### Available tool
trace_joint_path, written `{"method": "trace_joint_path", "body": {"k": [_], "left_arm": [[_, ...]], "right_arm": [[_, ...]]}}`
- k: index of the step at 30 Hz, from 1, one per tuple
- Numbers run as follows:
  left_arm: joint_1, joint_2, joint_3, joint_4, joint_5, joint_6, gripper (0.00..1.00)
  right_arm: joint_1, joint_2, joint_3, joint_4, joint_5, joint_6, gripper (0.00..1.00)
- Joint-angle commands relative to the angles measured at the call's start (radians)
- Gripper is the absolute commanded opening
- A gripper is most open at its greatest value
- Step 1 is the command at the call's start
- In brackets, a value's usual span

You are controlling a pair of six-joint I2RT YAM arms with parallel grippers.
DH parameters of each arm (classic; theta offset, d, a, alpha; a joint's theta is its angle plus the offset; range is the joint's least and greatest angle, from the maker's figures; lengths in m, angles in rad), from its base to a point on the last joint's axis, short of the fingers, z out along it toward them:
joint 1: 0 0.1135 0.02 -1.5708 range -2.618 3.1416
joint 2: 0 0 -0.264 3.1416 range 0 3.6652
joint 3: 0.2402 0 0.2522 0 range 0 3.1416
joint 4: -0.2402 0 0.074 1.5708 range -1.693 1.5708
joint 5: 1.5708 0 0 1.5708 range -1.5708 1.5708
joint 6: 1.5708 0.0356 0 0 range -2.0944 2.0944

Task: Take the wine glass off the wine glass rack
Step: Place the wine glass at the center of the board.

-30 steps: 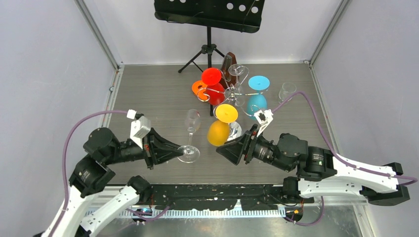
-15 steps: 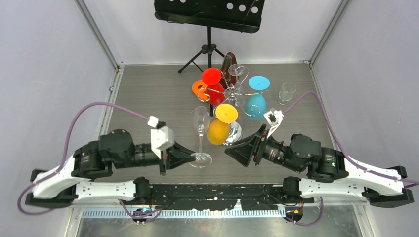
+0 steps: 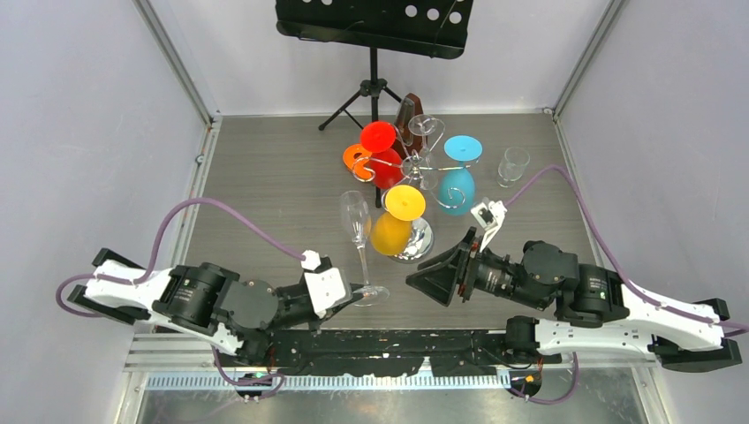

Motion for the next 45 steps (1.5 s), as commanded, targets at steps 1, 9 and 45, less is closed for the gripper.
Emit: {"method": "trace_joint_path", "body": {"k": [1, 9, 45], "left_arm": [[-0.088, 0.024, 0.011, 0.073, -0.211, -0.003, 0.0], [-0.197, 0.071, 0.006, 0.075, -0.308, -0.031, 0.0], [-0.352, 0.149, -0.003, 0.065, -0.459, -0.077, 0.0]], "right_arm": [[0.004, 0.026, 0.036, 0.018, -0.036, 0.031, 0.63], [0.004, 0.098, 0.039, 0.066, -0.099, 0.081, 0.63], [0.054, 0.35, 0.102, 0.166, -0.173, 0.153, 0.4]]}}
